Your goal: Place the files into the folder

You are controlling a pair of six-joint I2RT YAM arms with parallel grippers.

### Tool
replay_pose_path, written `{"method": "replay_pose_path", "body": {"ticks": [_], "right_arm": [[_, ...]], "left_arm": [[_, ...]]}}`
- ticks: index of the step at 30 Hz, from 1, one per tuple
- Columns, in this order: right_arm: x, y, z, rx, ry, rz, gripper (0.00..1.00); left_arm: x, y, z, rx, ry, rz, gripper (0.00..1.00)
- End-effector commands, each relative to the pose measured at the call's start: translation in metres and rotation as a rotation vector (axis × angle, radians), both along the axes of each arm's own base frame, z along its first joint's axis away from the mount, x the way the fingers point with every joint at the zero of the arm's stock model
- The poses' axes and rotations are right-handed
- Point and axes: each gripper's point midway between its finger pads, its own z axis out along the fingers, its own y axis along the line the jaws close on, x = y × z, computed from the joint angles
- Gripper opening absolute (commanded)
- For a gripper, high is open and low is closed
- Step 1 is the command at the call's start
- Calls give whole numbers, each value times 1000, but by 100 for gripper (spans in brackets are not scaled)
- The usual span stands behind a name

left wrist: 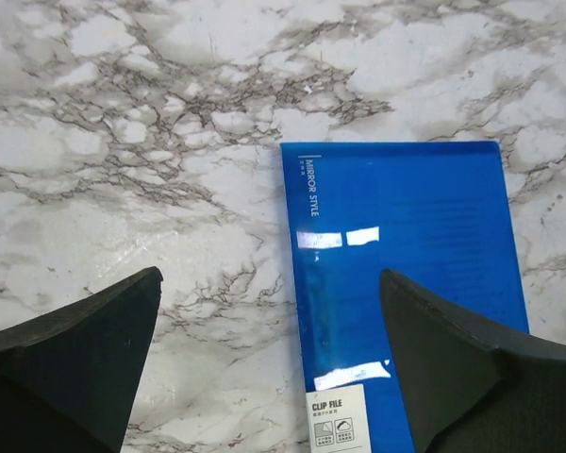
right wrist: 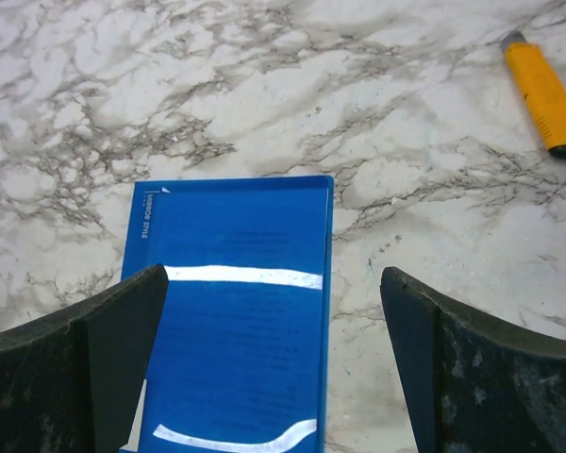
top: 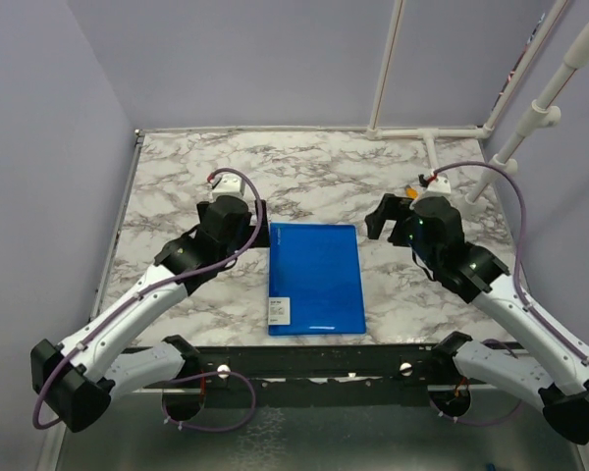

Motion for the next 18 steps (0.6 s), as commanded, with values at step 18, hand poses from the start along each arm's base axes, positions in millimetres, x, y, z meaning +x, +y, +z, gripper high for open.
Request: {"method": "replay_pose_path", "body": {"ticks": [18], "right_arm": [[-39, -25, 48, -2, -164, 88, 100]], "left_arm": [[-30, 41, 76, -137, -340, 15, 99]]}}
